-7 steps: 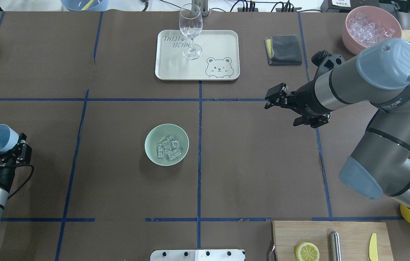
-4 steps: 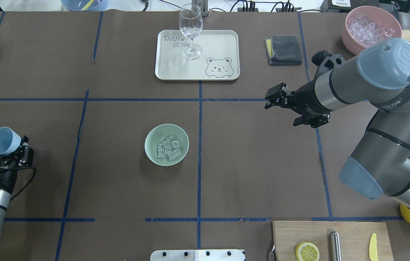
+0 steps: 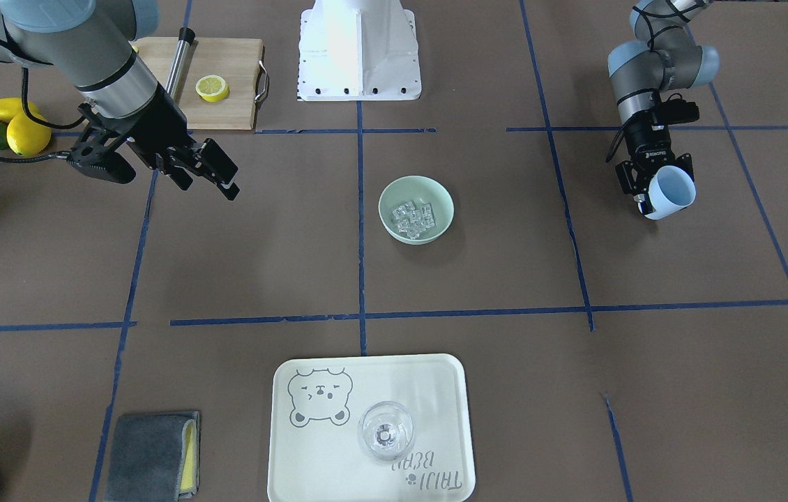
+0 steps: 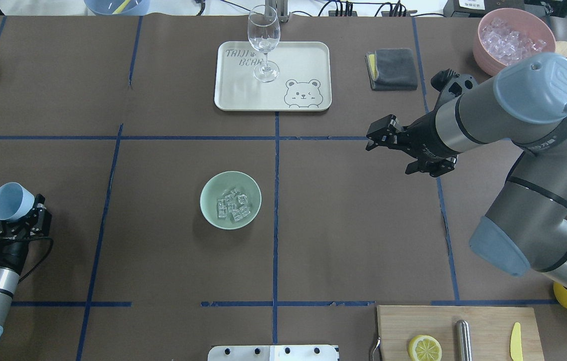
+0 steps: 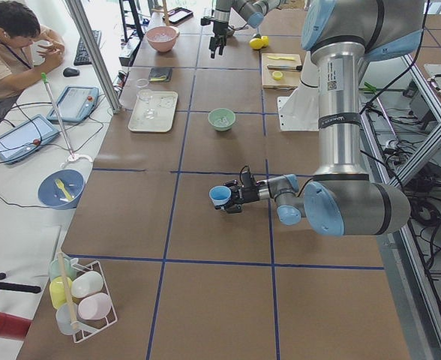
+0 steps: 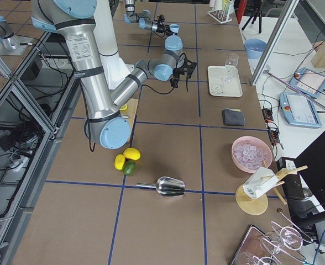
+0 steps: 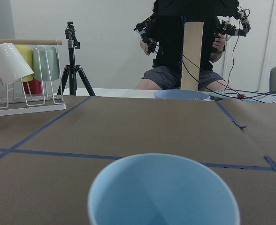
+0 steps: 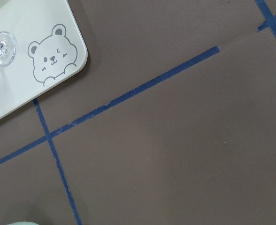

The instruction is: Pour ice into bowl

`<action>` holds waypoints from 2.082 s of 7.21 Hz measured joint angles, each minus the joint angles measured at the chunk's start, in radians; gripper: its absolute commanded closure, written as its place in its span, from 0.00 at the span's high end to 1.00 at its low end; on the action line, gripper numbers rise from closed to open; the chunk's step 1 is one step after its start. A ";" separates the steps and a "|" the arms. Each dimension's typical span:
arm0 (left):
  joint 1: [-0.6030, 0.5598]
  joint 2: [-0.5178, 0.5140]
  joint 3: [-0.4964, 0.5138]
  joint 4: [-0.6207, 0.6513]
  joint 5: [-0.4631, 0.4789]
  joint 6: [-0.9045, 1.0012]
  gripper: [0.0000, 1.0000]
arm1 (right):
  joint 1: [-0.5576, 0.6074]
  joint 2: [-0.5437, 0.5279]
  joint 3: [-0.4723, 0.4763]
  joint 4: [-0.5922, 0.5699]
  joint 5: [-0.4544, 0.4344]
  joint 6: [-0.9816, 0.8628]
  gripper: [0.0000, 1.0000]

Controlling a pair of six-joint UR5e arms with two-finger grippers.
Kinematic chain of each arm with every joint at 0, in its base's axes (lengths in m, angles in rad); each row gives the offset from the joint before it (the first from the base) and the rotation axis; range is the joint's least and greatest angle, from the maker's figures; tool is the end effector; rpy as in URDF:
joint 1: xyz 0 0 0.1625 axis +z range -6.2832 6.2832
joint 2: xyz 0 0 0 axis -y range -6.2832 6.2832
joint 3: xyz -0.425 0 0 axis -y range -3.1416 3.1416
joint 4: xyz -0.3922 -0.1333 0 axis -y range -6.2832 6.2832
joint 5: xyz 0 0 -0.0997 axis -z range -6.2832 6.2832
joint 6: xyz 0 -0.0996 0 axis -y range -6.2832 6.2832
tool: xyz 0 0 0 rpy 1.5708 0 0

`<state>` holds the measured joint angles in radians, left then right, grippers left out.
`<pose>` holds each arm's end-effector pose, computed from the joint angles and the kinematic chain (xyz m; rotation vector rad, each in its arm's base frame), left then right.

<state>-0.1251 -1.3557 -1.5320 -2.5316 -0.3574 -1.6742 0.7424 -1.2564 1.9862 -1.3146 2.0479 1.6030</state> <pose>0.3561 -0.2732 0.6380 1.1787 0.6103 -0.6221 -0.3479 -0.4381 0.2709 -0.0747 -1.0665 0.4654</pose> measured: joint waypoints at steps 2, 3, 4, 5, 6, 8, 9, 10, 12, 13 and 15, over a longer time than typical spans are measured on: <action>0.002 0.001 -0.003 -0.001 -0.002 0.000 1.00 | 0.000 0.001 0.001 0.000 0.000 0.001 1.00; 0.003 0.003 -0.006 -0.001 -0.005 0.005 1.00 | 0.000 0.001 0.004 0.000 0.000 0.001 1.00; 0.010 0.005 -0.011 -0.002 -0.008 0.007 1.00 | -0.001 0.001 0.008 0.000 0.000 0.002 1.00; 0.029 0.008 -0.021 -0.004 -0.016 0.008 1.00 | -0.001 0.001 0.013 0.000 0.000 0.003 1.00; 0.050 0.012 -0.032 -0.003 -0.026 0.010 1.00 | -0.001 0.001 0.020 0.000 0.001 0.004 1.00; 0.075 0.024 -0.039 -0.001 -0.032 0.012 1.00 | -0.001 0.001 0.030 -0.001 0.003 0.006 1.00; 0.086 0.033 -0.040 -0.002 -0.032 0.012 1.00 | -0.001 0.001 0.031 -0.001 0.003 0.006 1.00; 0.100 0.038 -0.044 -0.005 -0.031 0.012 1.00 | -0.001 0.001 0.034 -0.002 0.004 0.006 1.00; 0.127 0.056 -0.059 -0.022 -0.020 0.011 1.00 | 0.000 0.001 0.040 -0.002 0.005 0.006 1.00; 0.135 0.076 -0.069 -0.041 -0.007 0.011 1.00 | 0.000 0.003 0.041 -0.002 0.005 0.006 1.00; 0.144 0.136 -0.090 -0.104 0.016 0.019 1.00 | 0.000 0.016 0.041 -0.006 0.005 0.018 1.00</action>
<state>0.0187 -1.2198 -1.6219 -2.6356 -0.3417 -1.6553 0.7421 -1.2406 2.0277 -1.3202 2.0525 1.6210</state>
